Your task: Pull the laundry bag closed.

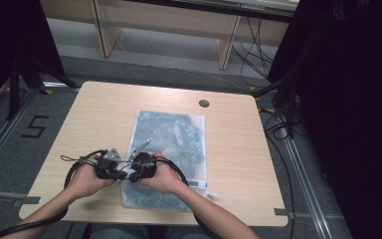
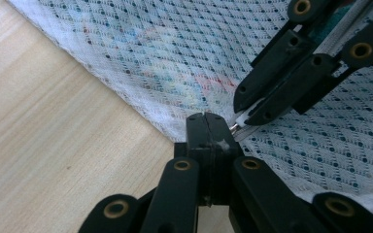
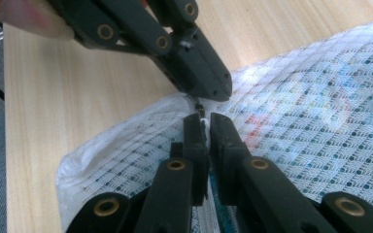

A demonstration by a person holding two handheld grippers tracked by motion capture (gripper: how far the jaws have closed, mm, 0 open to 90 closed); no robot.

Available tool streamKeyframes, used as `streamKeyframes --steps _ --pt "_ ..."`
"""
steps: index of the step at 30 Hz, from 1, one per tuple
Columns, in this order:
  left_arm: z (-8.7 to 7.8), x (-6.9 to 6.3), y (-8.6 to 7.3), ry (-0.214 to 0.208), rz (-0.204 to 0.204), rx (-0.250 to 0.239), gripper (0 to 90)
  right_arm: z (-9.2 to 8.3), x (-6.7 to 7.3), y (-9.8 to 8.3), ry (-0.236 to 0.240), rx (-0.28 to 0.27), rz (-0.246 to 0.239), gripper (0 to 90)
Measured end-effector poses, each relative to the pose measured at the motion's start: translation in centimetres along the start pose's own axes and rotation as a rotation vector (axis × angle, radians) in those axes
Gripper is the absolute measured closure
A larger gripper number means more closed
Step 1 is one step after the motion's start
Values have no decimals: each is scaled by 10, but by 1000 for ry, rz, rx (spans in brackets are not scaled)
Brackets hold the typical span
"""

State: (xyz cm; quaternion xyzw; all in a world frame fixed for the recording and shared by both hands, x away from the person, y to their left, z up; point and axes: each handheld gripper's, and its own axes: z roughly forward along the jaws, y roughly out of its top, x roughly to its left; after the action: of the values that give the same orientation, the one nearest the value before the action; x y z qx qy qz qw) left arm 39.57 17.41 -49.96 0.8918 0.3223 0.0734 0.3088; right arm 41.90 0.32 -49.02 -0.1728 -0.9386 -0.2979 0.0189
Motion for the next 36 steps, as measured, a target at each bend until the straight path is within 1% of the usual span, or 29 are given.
streamKeyframes --steps 2,3,5,6,7,10,11,13,14,16,17,18,19,20,21,22,24,25,26,27,28,29,30,31,32,33,34,35,36 --pt "1 0 1 7 5 1 899 1 -1 -1 6 4 -6 861" --pt "0 -1 1 12 7 2 900 2 -2 -1 13 1 4 847" --pt "1 0 1 6 6 -5 899 2 -2 -1 14 -2 6 842" --pt "-1 1 1 -2 27 17 899 4 -1 -1 16 -3 21 837" --pt "-2 2 1 0 34 26 899 4 -1 -1 16 -3 21 837" --pt "-2 2 1 2 34 28 899 6 -1 -1 20 -11 13 837" --pt "0 -1 0 4 -2 -4 899 6 0 -1 24 -4 48 839" --pt "1 -1 0 4 -9 -10 899 6 0 -2 25 -6 55 843" --pt "-3 3 1 1 50 41 899 5 -1 -2 30 -5 52 856" --pt "-2 3 1 -2 50 35 899 5 -1 -2 24 -2 54 869" --pt "-4 4 1 -4 77 56 899 5 -1 -2 22 1 55 869" --pt "1 -1 0 9 -11 -21 899 5 -1 -1 26 3 39 871" --pt "1 -1 0 9 -3 -12 899 5 -1 -1 26 3 39 871" --pt "1 -1 0 12 -1 -9 899 5 -1 0 23 6 27 871" --pt "4 -5 0 8 -62 -68 899 5 -2 1 23 10 17 872" --pt "4 -5 0 5 -62 -68 900 5 0 2 8 19 19 872" --pt "4 -5 -1 5 -61 -68 900 5 0 2 10 16 10 872" --pt "4 -5 0 9 -58 -67 899 4 0 2 8 18 22 873" --pt "4 -5 0 9 -58 -67 899 4 0 2 8 18 22 873" --pt "0 -1 1 19 35 14 900 4 1 2 6 8 27 873" --pt "0 -1 1 19 35 14 900 4 1 2 6 8 27 873" --pt "4 -7 0 17 -49 -64 900 3 2 2 0 22 18 874" --pt "4 -7 0 17 -49 -64 900 3 2 2 0 22 18 874" --pt "5 -6 -1 7 -62 -67 900 2 4 3 -9 32 20 875" --pt "5 -6 -1 7 -62 -67 899 1 4 3 -16 34 16 875" --pt "4 -5 -1 9 -50 -65 899 1 4 3 -16 34 16 875" --pt "3 -4 -1 9 -33 -51 900 0 4 3 -15 40 19 875" --pt "-1 -1 0 7 23 11 899 -1 3 3 -13 41 15 875" --pt "1 -2 0 15 4 -6 900 -3 3 2 -12 47 17 875"
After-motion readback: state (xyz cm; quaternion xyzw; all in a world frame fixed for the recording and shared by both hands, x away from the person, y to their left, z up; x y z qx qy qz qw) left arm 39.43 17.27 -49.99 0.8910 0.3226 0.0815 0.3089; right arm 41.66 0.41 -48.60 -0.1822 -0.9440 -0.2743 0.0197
